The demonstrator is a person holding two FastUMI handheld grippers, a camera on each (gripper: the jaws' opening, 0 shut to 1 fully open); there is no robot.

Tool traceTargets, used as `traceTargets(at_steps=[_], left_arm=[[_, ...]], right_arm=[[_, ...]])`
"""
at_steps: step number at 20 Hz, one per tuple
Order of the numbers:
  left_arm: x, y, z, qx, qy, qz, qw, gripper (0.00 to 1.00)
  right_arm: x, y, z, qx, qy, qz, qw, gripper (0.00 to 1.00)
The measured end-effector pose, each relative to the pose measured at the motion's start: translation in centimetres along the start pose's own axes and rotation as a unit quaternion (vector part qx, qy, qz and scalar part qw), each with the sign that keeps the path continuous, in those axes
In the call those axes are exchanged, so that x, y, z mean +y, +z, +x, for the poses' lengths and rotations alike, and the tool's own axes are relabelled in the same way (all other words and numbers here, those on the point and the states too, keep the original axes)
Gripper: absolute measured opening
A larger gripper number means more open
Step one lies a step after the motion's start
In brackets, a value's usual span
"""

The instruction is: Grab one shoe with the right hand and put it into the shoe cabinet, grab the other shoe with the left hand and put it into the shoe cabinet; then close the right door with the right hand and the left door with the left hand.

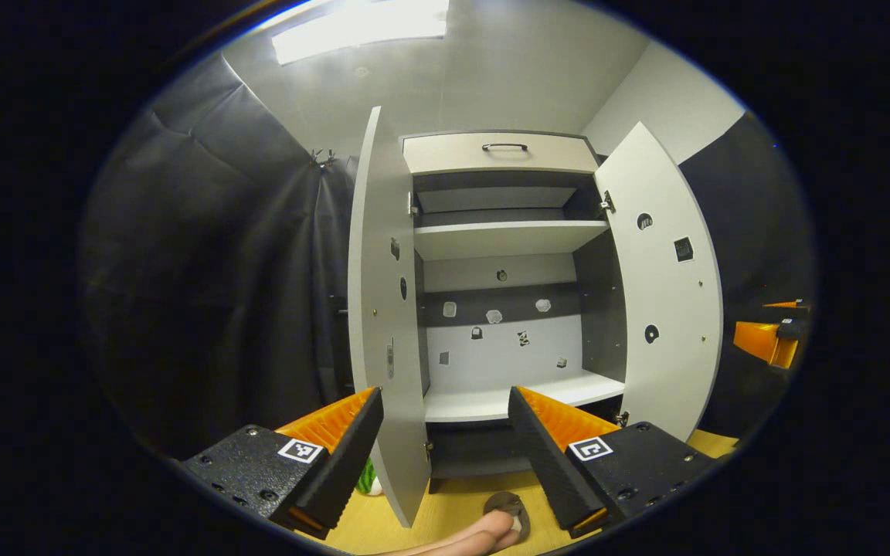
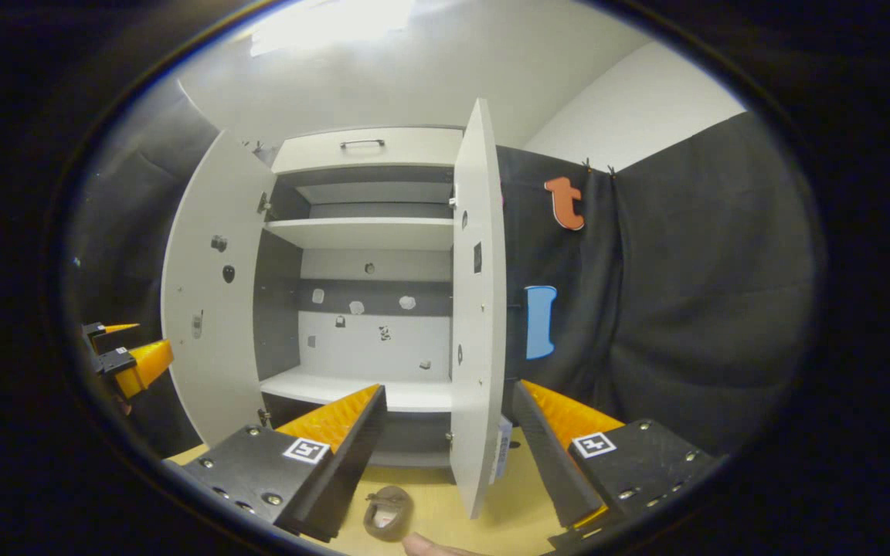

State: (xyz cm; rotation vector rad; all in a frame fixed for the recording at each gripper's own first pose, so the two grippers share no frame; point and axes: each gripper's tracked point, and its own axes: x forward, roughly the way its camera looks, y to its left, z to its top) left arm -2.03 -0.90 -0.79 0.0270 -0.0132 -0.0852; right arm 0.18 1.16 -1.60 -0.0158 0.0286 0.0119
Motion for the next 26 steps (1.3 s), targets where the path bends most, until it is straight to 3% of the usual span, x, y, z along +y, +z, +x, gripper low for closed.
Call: traceTargets(at_steps=[1,2,5,6,9,10,13,14,19,26], left_arm=[[0.2,-0.1,-0.1,-0.001,0.004,-0.001,1.0,1.0],[0.2,-0.4,0.0,0.001,0.005,-0.003,1.0,0.99],[-0.1,-1.1,0.4,0.011,0.001,-0.013,1.0,1.0],[0.0,-1.2,0.6,0.01,0.002,-0.015,1.0,0.99],[0.2,-1.0,1.2,0.001,0.006,-0.018,1.0,0.99],[0.5,-1.2,1.4,0.0,0.011,-0.02,1.0,0.99],[0.7,-1.5,1.3,-0.002,0.007,-0.026,1.0,1.0],[1.0,-1.5,1.2,-0.002,0.008,-0.025,1.0,1.0],[2.4,-1.8,1.0,-0.006,0.015,-0.02,1.0,0.99],[3.5,-2.7,1.3,-0.002,0.016,-0.016,1.0,0.99]], right_arm=[[0.3,-0.3,-0.1,0.0,0.005,0.001,1.0,0.94],[0.8,-0.4,-0.1,0.0,0.011,0.002,1.0,0.98],[1.6,-1.5,0.3,0.007,0.019,0.0,1.0,0.98],[1.9,-1.8,0.6,0.008,0.021,-0.002,1.0,0.94],[3.6,-4.4,1.8,0.026,0.033,-0.002,0.999,0.98],[4.6,-5.7,2.3,0.039,0.041,-0.005,0.998,0.94],[7.5,-10.3,3.5,0.073,0.066,-0.021,0.995,0.94],[8.3,-11.9,3.9,0.083,0.072,-0.025,0.994,0.99],[11.6,-21.4,5.4,0.151,0.084,-0.04,0.984,0.99],[13.8,-36.4,6.2,0.25,0.099,-0.052,0.962,0.96]])
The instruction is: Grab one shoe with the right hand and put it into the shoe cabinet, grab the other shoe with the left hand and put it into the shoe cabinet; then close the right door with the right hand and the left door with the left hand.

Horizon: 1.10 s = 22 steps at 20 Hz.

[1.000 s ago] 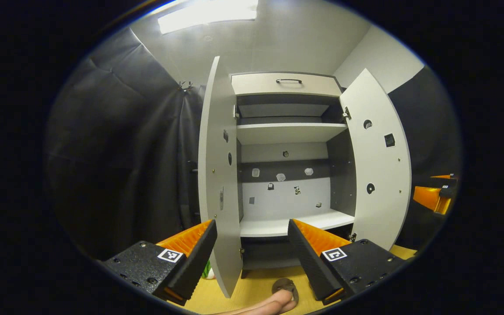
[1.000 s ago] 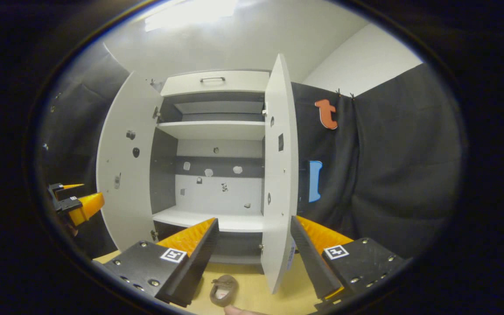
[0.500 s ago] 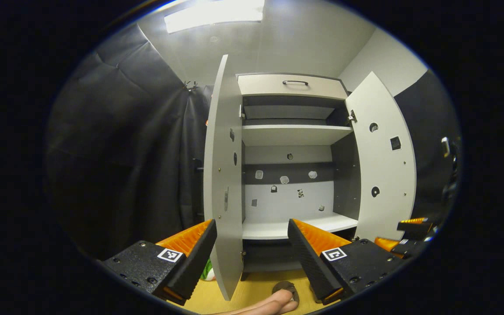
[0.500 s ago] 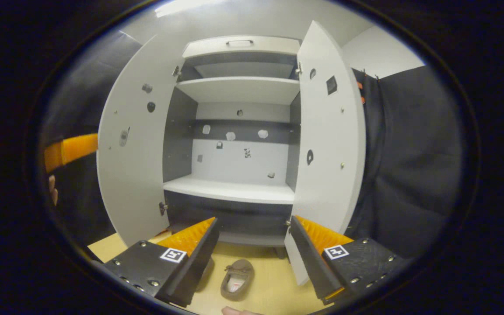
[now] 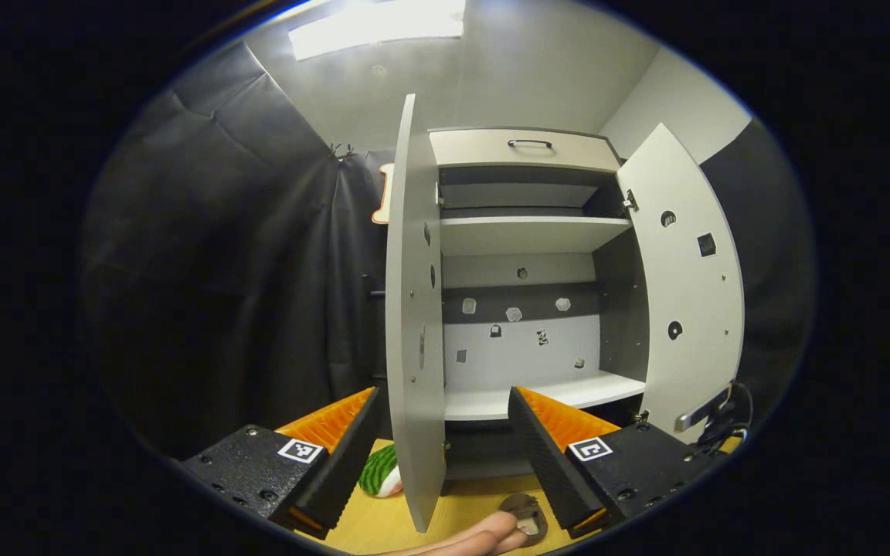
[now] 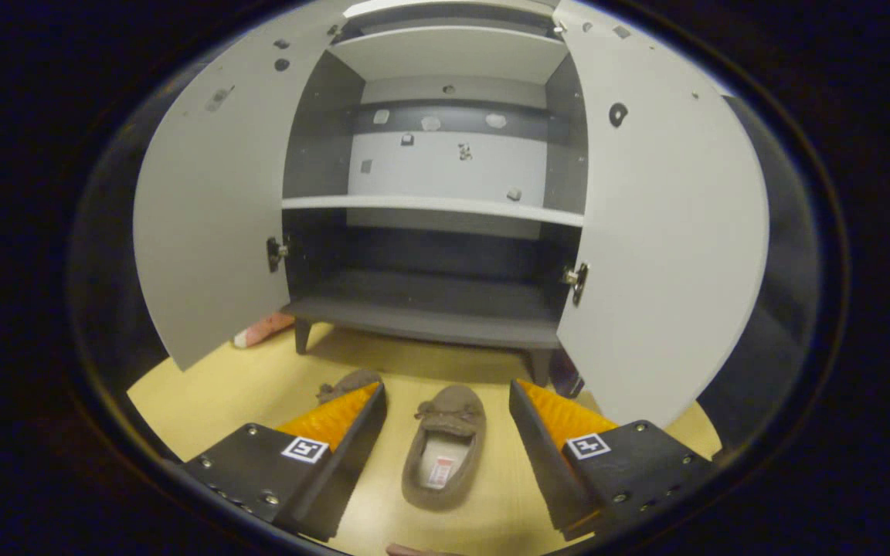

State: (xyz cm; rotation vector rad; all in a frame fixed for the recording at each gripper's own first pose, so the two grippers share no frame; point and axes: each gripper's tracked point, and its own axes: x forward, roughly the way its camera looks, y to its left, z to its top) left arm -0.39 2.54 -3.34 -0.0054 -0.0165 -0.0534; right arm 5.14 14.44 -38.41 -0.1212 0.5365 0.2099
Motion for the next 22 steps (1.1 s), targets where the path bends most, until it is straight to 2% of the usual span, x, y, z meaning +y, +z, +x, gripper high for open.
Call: traceTargets(at_steps=[3,7,10,12,13,14,16,18,19,20,21,22], left_arm=[[-0.6,-0.3,0.4,-0.006,-0.006,-0.004,1.0,1.0],[-1.6,-1.7,1.5,0.0,-0.014,-0.009,1.0,1.0],[-2.7,-2.4,2.8,0.005,-0.028,-0.015,0.999,1.0],[-3.2,-2.4,3.7,0.008,-0.036,-0.015,0.999,1.0],[-3.4,-2.2,4.2,0.004,-0.037,-0.012,0.999,1.0],[-3.6,-2.0,4.6,0.002,-0.04,-0.01,0.999,1.0],[-4.0,-2.2,5.3,-0.004,-0.044,-0.016,0.999,1.0],[-4.1,-3.4,5.9,-0.004,-0.038,-0.022,0.999,0.99],[-4.3,-4.0,6.2,-0.007,-0.038,-0.019,0.999,1.0],[-4.5,-4.5,6.6,-0.012,-0.041,-0.018,0.999,1.0],[-4.8,-5.4,7.1,-0.007,-0.048,-0.019,0.999,0.99],[-5.2,-6.5,7.7,0.004,-0.055,-0.025,0.998,0.99]], right_arm=[[1.9,-4.0,2.1,0.037,0.023,0.011,0.999,0.96],[3.0,-7.7,4.3,0.067,0.028,0.012,0.997,0.96],[3.1,-9.1,6.5,0.09,0.021,0.037,0.995,0.89],[3.5,-10.1,7.7,0.111,0.024,0.065,0.991,0.75],[3.4,-10.5,8.1,0.116,0.02,0.069,0.991,0.72],[2.5,-10.3,8.5,0.106,-0.001,0.06,0.993,0.62],[2.2,-10.5,8.9,0.098,-0.019,0.065,0.993,0.6],[2.7,-11.1,10.0,0.108,-0.012,0.077,0.991,0.25],[2.0,-11.1,10.6,0.105,-0.018,0.075,0.992,0.26],[2.5,-11.1,10.7,0.103,0.001,0.092,0.99,0.24],[2.7,-10.9,10.4,0.102,0.013,0.097,0.99,0.1],[2.4,-10.8,10.6,0.096,0.023,0.105,0.99,0.1]])
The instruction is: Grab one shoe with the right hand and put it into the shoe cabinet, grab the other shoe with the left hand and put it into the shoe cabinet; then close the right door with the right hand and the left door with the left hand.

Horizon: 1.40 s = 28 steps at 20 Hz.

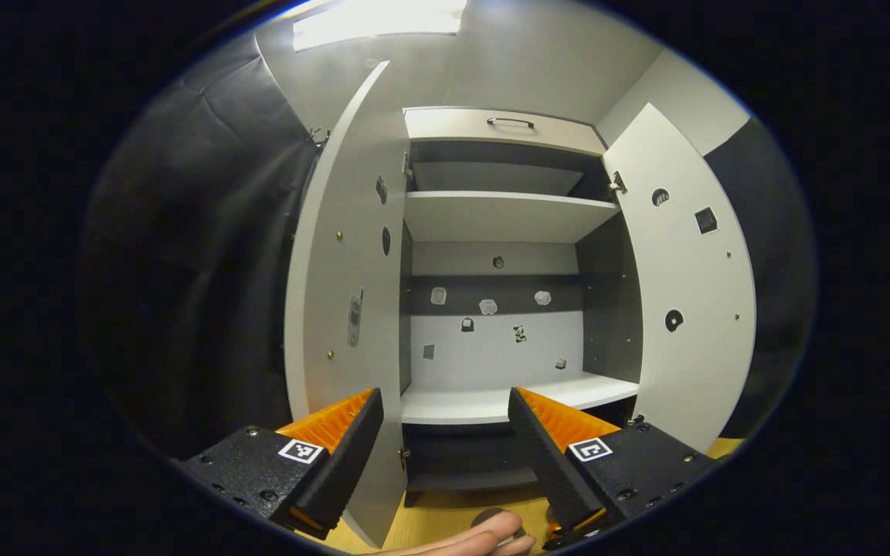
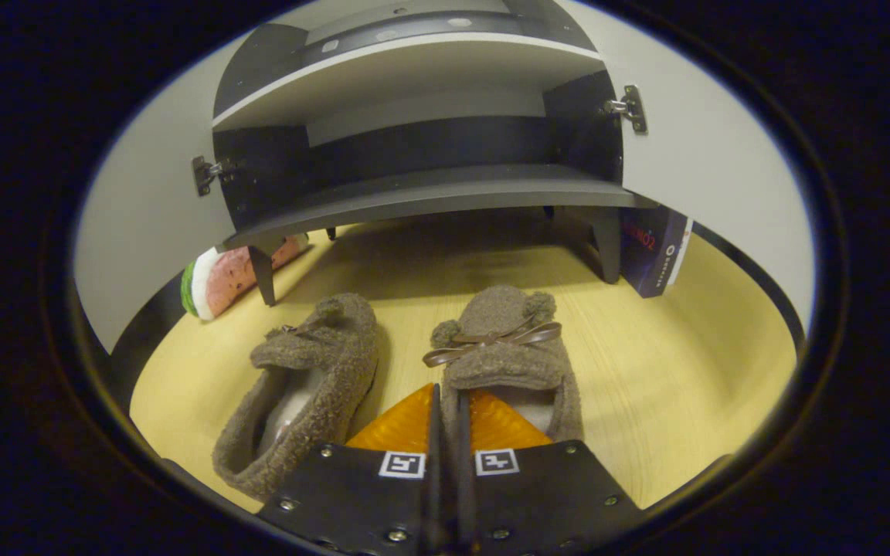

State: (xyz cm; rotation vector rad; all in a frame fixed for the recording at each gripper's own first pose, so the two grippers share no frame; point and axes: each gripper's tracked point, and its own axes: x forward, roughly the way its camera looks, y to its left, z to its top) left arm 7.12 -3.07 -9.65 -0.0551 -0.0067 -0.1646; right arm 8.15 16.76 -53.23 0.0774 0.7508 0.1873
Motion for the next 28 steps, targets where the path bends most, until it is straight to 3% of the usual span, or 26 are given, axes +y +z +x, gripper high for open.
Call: traceTargets(at_steps=[1,2,6,9,12,15,16,22,28], left_arm=[[-0.3,-1.0,0.8,0.014,-0.006,-0.005,1.0,0.99],[-0.4,-1.9,1.4,0.025,-0.009,-0.003,1.0,1.0],[-1.0,-3.3,3.0,0.018,-0.02,0.011,1.0,1.0],[-1.5,-5.3,3.5,0.023,-0.038,-0.001,0.999,1.0],[-0.8,-7.1,4.0,0.038,-0.029,0.009,0.999,1.0],[-0.4,-8.0,4.1,0.046,-0.028,0.005,0.999,1.0],[-0.1,-8.3,4.2,0.049,-0.026,0.003,0.998,1.0],[0.8,-8.6,4.2,0.063,-0.009,0.009,0.998,0.99],[0.8,-6.9,4.8,0.074,-0.001,0.001,0.997,0.99]], right_arm=[[0.0,0.5,-0.2,-0.002,0.012,0.022,1.0,0.1],[0.1,0.2,-0.4,-0.001,0.025,0.03,0.999,0.01],[-1.3,3.2,-2.5,-0.037,0.034,0.029,0.998,0.01],[-0.7,5.0,-4.8,-0.054,0.066,0.045,0.995,0.01],[-1.1,8.3,-7.5,-0.091,0.053,0.011,0.994,0.01],[-1.1,12.2,-11.1,-0.127,0.049,-0.016,0.991,0.01],[-1.1,13.6,-12.5,-0.14,0.049,-0.026,0.989,0.05],[-0.9,23.8,-19.8,-0.19,0.061,-0.048,0.979,0.02],[-0.6,35.2,-22.9,-0.235,0.022,-0.095,0.967,0.02]])
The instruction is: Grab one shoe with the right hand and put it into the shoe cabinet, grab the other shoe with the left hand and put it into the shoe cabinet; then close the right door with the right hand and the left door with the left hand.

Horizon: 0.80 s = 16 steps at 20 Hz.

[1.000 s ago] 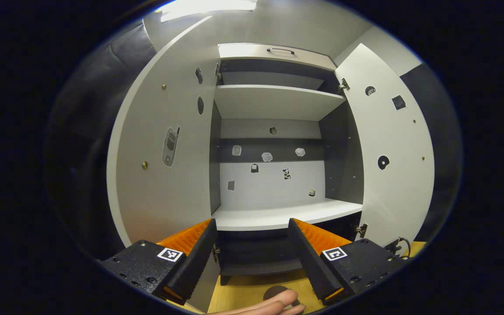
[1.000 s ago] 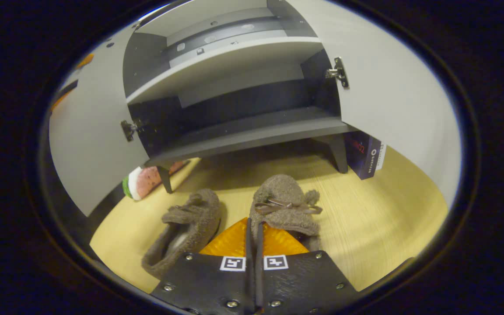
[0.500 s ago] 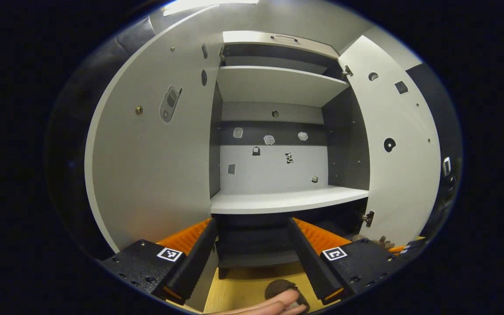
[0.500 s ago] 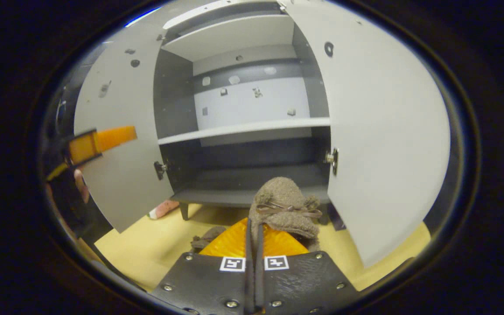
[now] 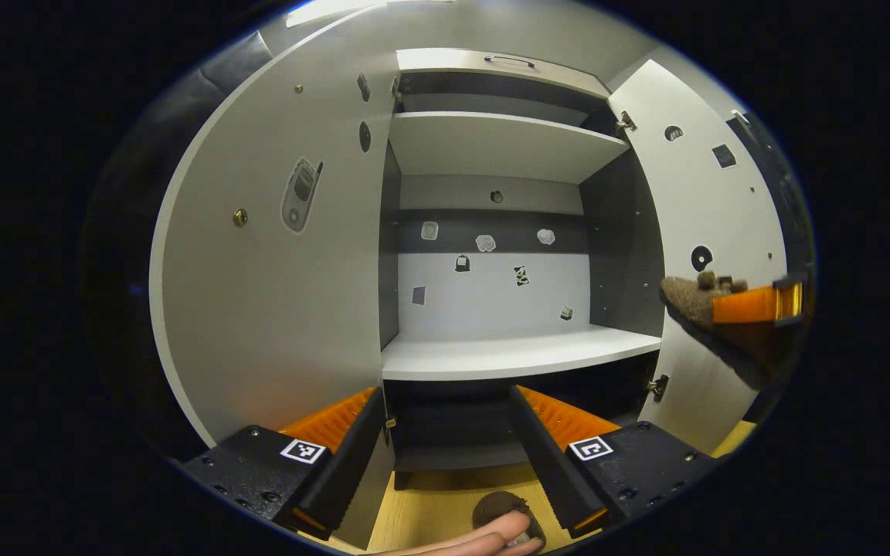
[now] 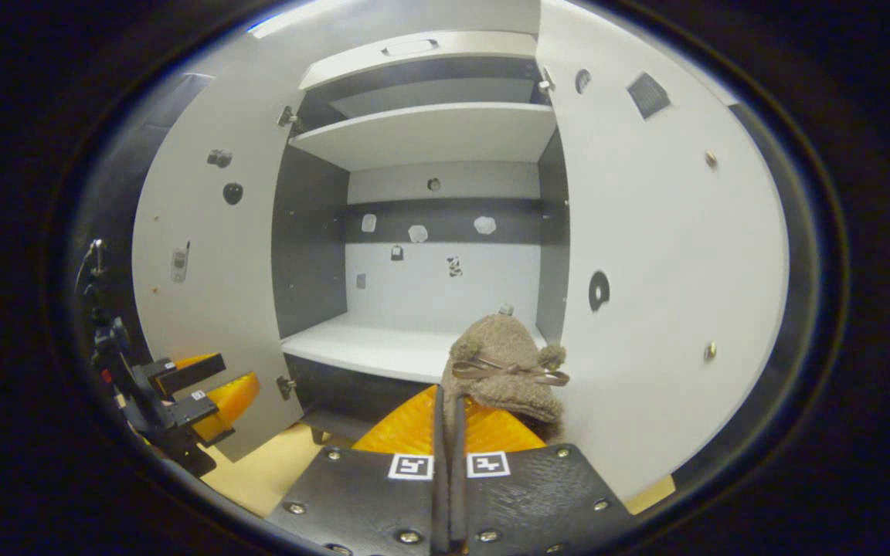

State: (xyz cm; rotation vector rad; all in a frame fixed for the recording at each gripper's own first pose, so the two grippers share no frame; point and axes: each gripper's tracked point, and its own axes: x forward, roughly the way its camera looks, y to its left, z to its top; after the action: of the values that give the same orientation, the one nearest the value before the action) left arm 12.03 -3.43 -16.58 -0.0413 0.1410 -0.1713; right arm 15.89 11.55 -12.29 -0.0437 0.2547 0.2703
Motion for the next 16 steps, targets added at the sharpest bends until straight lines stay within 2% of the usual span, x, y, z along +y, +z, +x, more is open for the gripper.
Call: traceTargets(at_steps=[5,8,13,16], left_arm=[[-0.1,2.3,0.0,-0.011,0.003,-0.011,1.0,0.99],[-0.7,3.1,-0.5,-0.016,-0.007,-0.024,1.0,0.99],[-1.4,3.1,-1.8,-0.018,-0.024,-0.034,0.999,0.99],[-1.2,2.2,-2.6,-0.017,-0.03,-0.027,0.999,0.99]], right_arm=[[1.1,6.5,4.2,-0.01,-0.003,-0.018,1.0,0.02],[2.1,8.4,7.5,-0.01,-0.008,-0.025,1.0,0.02],[3.0,9.4,14.0,-0.005,0.002,-0.006,1.0,0.02],[2.2,6.9,17.8,0.018,-0.009,0.013,1.0,0.03]])
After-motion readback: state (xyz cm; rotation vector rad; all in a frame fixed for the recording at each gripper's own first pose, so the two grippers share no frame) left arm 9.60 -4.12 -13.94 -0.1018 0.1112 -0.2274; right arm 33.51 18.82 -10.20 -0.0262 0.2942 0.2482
